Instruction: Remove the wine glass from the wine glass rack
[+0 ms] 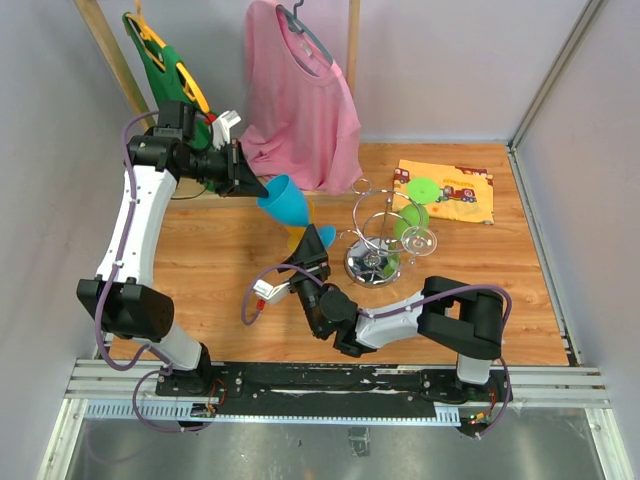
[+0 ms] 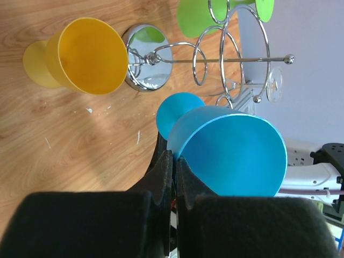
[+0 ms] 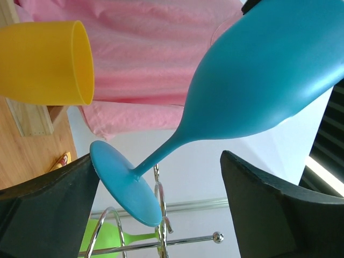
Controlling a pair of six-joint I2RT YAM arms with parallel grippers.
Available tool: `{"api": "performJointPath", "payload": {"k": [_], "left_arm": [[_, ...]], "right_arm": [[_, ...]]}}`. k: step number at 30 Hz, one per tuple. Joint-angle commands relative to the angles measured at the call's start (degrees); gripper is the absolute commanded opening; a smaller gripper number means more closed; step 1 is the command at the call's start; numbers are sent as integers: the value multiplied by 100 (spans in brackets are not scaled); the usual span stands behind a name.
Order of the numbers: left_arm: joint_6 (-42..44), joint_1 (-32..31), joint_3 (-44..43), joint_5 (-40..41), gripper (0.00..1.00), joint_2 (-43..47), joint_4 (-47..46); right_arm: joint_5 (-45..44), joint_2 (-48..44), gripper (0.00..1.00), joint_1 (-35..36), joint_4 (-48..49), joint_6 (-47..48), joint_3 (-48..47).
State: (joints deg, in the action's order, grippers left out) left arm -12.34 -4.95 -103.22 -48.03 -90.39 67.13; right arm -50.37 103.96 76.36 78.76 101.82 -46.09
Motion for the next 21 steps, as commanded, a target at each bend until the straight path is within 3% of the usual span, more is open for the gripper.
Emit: {"api": "performJointPath", "payload": {"k": [1,6,21], "left_arm": [[51,-85,-214,-168,0,-25,388],[98,-84,-418,72,0,-101,390],[369,-76,-419,645,0,8,421]], "right_arm": [[212,-5,95,58,944,46,-297],[202,-145,100,59,1016,-75,-298],[-186,-770,98,79,990,-303,-913]]}}
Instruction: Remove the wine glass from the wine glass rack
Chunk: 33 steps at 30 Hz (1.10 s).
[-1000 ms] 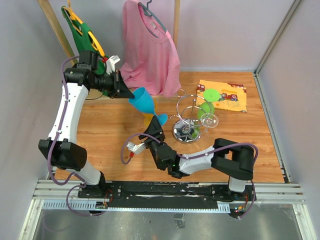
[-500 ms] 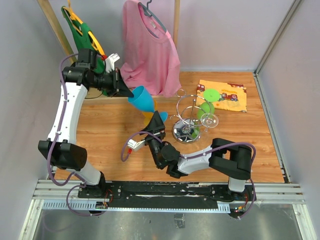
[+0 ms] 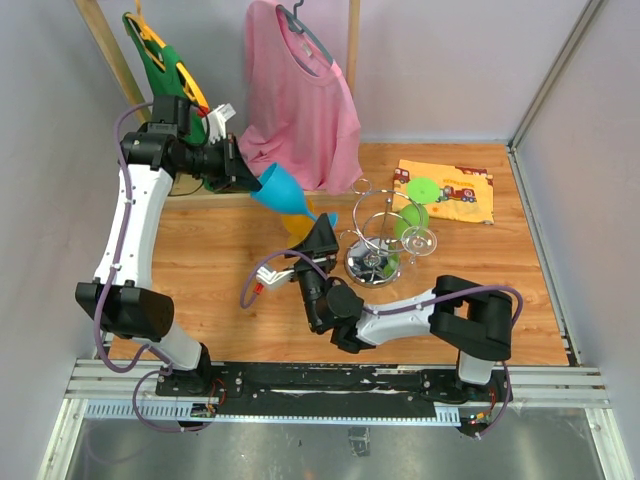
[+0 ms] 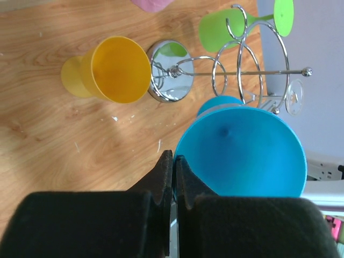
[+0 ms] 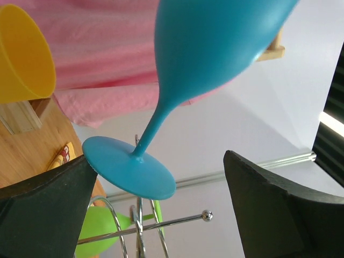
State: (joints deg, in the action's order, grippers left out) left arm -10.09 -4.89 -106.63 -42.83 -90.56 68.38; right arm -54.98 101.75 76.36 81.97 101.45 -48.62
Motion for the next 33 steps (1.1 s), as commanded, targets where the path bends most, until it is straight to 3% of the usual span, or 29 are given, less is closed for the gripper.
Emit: {"api": "performJointPath", "payload": {"k": [1,23,33], "left_arm": [[135,-85,-127,130,0,20,291],[-150,-70,-306,-267,0,-53,185],[-305,-30,-168,-523,0,-75,63]], "right_arm": [[261,-581,98,91,628,-291,-714],[-541,-387,98,784,338,-949,-567],[-1041,-615,98,974,-954,-2426,-448]]}}
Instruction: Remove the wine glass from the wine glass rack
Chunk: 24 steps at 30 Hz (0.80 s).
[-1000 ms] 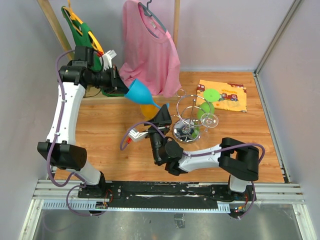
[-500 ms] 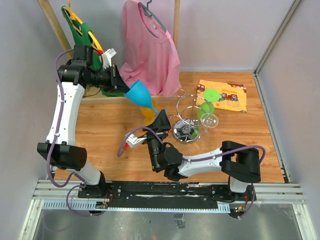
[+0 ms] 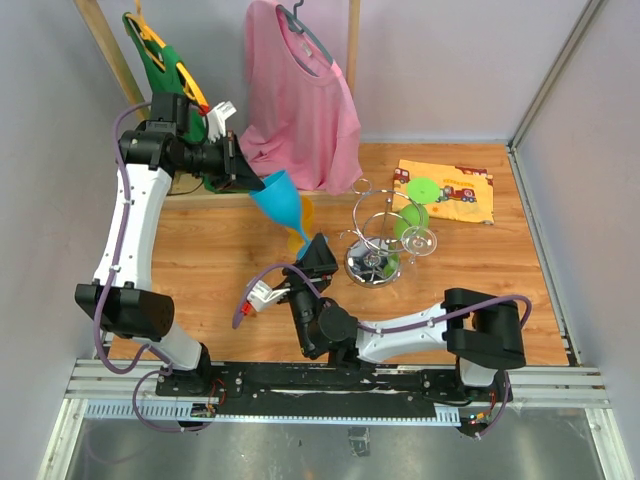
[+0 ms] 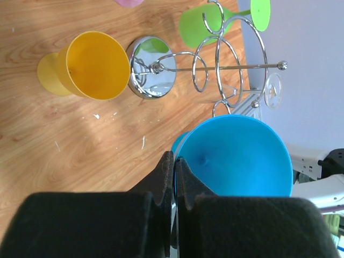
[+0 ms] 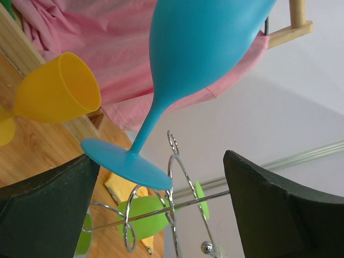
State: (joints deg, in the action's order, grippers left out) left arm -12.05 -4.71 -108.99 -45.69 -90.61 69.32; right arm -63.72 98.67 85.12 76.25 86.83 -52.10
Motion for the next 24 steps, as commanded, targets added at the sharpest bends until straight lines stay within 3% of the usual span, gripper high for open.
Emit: {"api": "performJointPath", "payload": {"k": [1,8,18,24], "left_arm": [[-119,-48,69,-251,0,-70,-44],[-190,-48,78,-393,0,-62,-91],[-147,-48,114,-479,0,-61,-103],[14,-48,95,-299,0,-49,-93]], "right_arm": [[-207,-363,98,119,-519,-1092,-85],[-240,-689,98,184,-1975,-2452,-51],[556,-1215,98,356,-4176,-4144,-185],[406,-1527,98,528,-4219,-3975,-196]]}}
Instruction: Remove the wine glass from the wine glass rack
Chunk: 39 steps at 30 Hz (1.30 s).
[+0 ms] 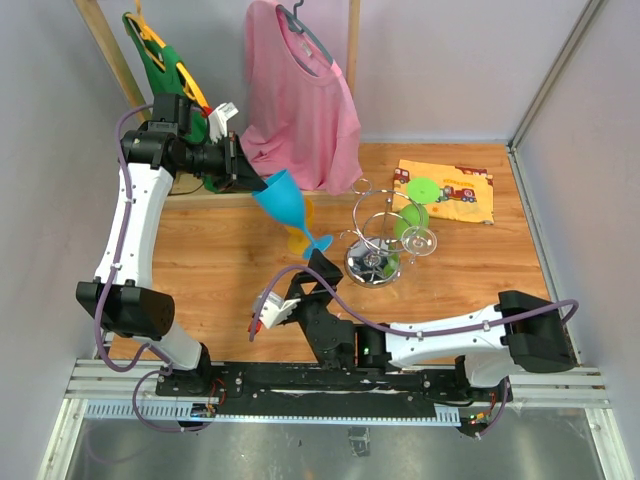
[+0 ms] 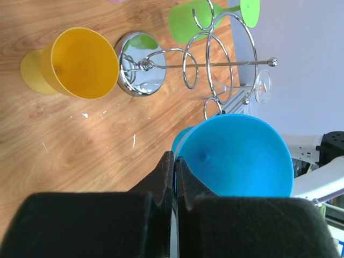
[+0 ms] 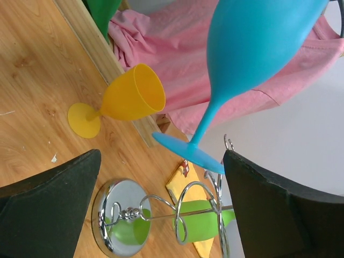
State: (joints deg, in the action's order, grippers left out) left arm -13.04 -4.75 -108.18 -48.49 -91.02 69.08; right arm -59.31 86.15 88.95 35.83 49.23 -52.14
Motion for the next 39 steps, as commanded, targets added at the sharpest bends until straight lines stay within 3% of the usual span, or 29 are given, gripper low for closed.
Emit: {"api": "performJointPath", "payload": {"k": [1,10,16,29,35,39], "left_arm": [[159,-43,-10,33,0,-12,-70],[561,-44,-189,516,0,180,73],[950,-52,267,727,0,572,385],[1655,-52,640,2641,0,1060,409],[1805,-46,1305,3482,0,1227,-34],[1779,-52,1669,3758,0,1158,-651]], "right_arm": [[-94,-322,98,161,-94,-107,-196],[-561,-992,98,192,522,717,-390],[-759,-1512,98,106,583,865,-531],[-583,-2290,98,-1157,508,551,-1037],[-379,-2784,98,-2421,-1038,-999,-1479],[-93,-2943,98,-3504,-2901,-2411,-2041]]}}
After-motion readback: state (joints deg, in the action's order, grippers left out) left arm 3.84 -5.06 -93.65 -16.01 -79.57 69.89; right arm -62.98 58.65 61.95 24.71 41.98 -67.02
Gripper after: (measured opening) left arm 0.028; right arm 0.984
